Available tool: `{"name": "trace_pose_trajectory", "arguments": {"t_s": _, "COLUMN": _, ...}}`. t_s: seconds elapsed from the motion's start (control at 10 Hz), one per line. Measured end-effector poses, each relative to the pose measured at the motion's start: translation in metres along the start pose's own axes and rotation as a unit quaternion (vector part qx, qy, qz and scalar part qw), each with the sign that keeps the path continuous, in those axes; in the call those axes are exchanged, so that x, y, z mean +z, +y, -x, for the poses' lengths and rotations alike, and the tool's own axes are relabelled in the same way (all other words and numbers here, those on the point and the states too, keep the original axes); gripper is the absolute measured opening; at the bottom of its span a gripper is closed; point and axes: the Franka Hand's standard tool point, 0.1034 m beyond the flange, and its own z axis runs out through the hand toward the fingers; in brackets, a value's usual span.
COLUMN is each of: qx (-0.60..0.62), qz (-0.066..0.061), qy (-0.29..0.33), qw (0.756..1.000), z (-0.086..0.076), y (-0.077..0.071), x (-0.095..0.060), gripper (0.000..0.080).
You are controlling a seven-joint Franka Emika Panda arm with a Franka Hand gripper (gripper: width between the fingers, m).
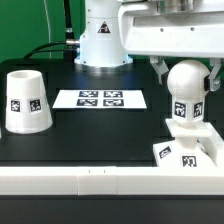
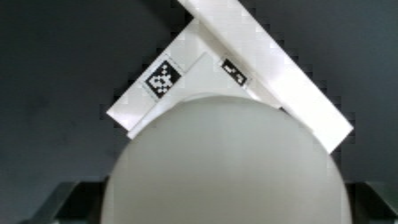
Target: Assemble lamp
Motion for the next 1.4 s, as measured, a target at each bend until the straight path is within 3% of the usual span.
{"name": "trace_pose_trajectory", "arguments": {"t_s": 0.1, "qx": 0.004, "qz": 0.000, "qy": 0.000, "qw": 1.000, "z": 0.0006, "y": -0.0003, "x": 0.0002, "gripper": 0.0577}}
{"name": "trace_pose_trajectory", "arguments": {"t_s": 0.2, "qx": -0.002, "qz": 0.000, "qy": 0.000, "qw": 1.000, "z": 0.0005, "y": -0.0003, "x": 0.0002, "gripper": 0.0664}}
{"name": "trace_pose_trajectory", "arguments": {"t_s": 0.4, "qx": -0.080, "qz": 0.004, "qy": 0.002, "qw": 0.997, "z": 0.0000, "y": 0.0001, "x": -0.0020, "gripper": 0.0689}}
{"name": "trace_pose_trajectory", "arguments": {"t_s": 0.6, "qx": -0.185, "qz": 0.017, "qy": 0.007, "qw": 0.982, "z": 0.0032, "y": -0.0032, "x": -0.0041, "gripper": 0.0697}}
{"name": "trace_pose_trajectory", "arguments": {"t_s": 0.9, "qx": -0.287, "qz": 0.018, "qy": 0.005, "qw": 0.958, "z": 0.0015, "y": -0.0016, "x": -0.0030, "gripper": 0.0698}}
{"name": "trace_pose_trajectory", "arguments": {"t_s": 1.1, "qx": -0.358, "qz": 0.021, "qy": 0.005, "qw": 0.933, "z": 0.0016, "y": -0.0016, "x": -0.0030, "gripper": 0.0698}}
{"name": "trace_pose_trajectory", "arguments": {"t_s": 1.4, "qx": -0.491, "qz": 0.041, "qy": 0.011, "qw": 0.870, "z": 0.0064, "y": -0.0048, "x": -0.0022, "gripper": 0.0698}}
